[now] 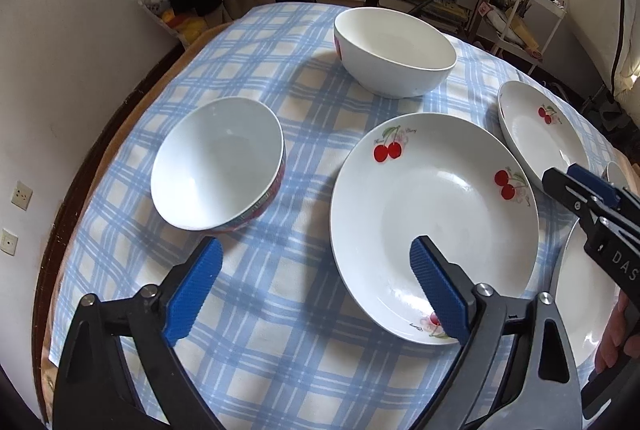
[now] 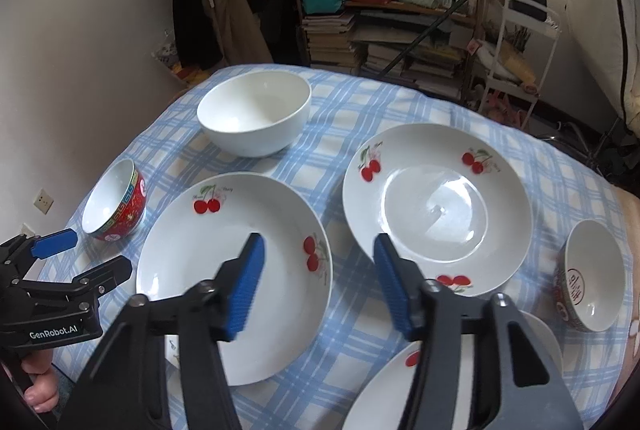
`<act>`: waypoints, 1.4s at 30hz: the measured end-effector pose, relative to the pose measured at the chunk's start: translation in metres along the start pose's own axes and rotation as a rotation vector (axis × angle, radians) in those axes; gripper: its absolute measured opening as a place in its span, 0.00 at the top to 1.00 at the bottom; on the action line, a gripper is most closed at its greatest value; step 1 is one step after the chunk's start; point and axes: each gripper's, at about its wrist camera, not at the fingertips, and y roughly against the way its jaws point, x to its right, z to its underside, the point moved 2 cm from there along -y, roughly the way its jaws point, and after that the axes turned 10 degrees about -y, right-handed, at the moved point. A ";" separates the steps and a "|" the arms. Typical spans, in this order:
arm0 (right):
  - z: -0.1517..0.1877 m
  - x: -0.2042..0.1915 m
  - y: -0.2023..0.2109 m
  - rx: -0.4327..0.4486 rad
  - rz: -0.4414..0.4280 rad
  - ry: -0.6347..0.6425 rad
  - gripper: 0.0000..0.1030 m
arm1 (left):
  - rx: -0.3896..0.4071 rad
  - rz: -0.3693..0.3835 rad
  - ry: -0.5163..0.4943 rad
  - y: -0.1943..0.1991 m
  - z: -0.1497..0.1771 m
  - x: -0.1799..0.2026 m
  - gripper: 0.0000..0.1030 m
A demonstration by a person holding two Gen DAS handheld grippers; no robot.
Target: Organize plates and bowls
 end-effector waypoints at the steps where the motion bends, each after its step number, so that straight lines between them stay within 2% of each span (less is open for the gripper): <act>1: 0.002 -0.001 -0.003 -0.011 -0.005 0.000 0.54 | -0.005 0.007 -0.001 -0.001 0.000 0.000 0.14; 3: 0.005 -0.001 -0.007 -0.029 -0.011 0.001 0.61 | -0.018 0.009 -0.005 -0.005 0.000 0.000 0.24; 4: 0.006 -0.001 -0.008 -0.034 -0.010 0.002 0.64 | -0.024 0.015 -0.005 -0.008 0.001 0.000 0.25; 12: 0.010 0.001 -0.022 -0.079 -0.016 -0.011 0.68 | -0.081 0.085 -0.007 -0.028 0.002 -0.001 0.30; 15: 0.011 0.006 -0.029 -0.106 -0.029 -0.048 0.72 | -0.093 0.126 -0.004 -0.034 0.003 0.000 0.33; 16: 0.011 0.008 -0.030 -0.104 -0.025 -0.054 0.75 | -0.096 0.133 -0.011 -0.037 0.003 0.001 0.36; 18: 0.011 0.011 -0.033 -0.107 -0.021 -0.061 0.82 | -0.110 0.135 -0.021 -0.043 0.002 0.003 0.51; 19: 0.012 0.013 -0.035 -0.113 -0.024 -0.070 0.83 | -0.123 0.141 -0.025 -0.047 0.003 0.003 0.53; 20: 0.012 0.014 -0.037 -0.119 -0.029 -0.079 0.84 | -0.130 0.144 -0.021 -0.050 0.003 0.003 0.56; 27: 0.016 0.018 -0.051 -0.134 -0.030 -0.091 0.84 | -0.153 0.160 0.029 -0.066 0.000 -0.005 0.58; 34: 0.017 0.017 -0.056 -0.129 -0.051 -0.100 0.84 | -0.101 0.123 0.001 -0.069 -0.004 0.004 0.57; 36: 0.017 0.016 -0.056 -0.127 -0.050 -0.093 0.84 | -0.094 0.132 -0.004 -0.068 -0.005 0.005 0.68; 38: 0.018 0.016 -0.056 -0.131 -0.056 -0.092 0.85 | -0.098 0.177 0.004 -0.068 -0.004 0.006 0.76; 42: 0.018 0.016 -0.053 -0.131 -0.058 -0.104 0.86 | -0.101 0.192 0.030 -0.068 -0.002 0.003 0.78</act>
